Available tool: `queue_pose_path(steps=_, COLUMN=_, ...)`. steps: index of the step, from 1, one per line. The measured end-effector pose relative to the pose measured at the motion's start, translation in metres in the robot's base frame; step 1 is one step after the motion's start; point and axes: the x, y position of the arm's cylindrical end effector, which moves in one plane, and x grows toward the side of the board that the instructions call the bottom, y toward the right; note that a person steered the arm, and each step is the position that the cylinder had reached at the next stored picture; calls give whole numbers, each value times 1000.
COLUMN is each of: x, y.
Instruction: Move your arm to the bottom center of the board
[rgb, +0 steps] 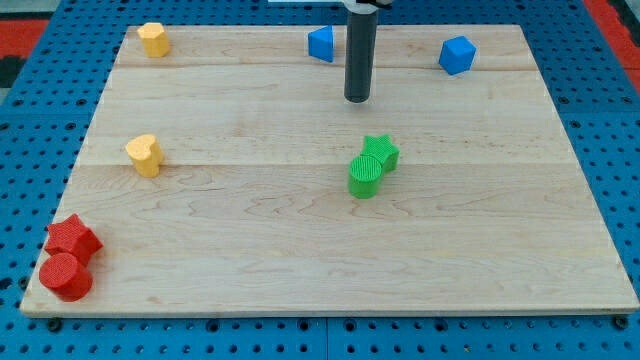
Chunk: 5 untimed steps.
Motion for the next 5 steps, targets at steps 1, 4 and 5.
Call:
queue_pose_path(steps=1, x=11, y=13)
queue_pose_path(steps=4, x=25, y=33)
queue_pose_path(steps=5, x=24, y=33)
